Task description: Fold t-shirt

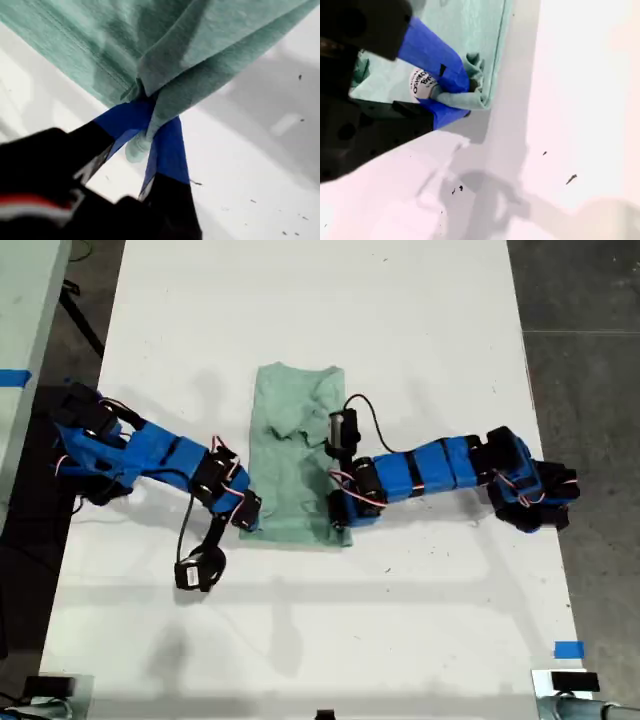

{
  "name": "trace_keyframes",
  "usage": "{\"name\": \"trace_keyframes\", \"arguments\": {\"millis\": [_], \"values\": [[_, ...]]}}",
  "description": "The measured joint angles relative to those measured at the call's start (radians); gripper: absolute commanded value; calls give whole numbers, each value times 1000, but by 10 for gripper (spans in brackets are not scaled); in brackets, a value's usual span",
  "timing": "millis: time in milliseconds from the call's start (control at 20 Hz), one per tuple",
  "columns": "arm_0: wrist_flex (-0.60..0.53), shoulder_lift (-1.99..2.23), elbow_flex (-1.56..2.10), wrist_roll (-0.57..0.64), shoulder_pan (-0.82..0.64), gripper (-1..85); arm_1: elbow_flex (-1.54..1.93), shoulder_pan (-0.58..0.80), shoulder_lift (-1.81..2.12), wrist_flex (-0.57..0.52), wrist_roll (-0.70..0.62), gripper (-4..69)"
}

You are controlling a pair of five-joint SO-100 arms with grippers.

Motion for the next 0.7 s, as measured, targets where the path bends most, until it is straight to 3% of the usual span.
{"name": "trace_keyframes", "arguments": {"millis": [200,400,700], "values": [[2,28,-44,-43,71,-1,2,-54,84,-3,67,-11],[21,71,-60,-31,46,-1,26,-5,138,-5,25,-13],[150,242,-58,120,-276,-1,94,270,265,34,-169,-13]]}}
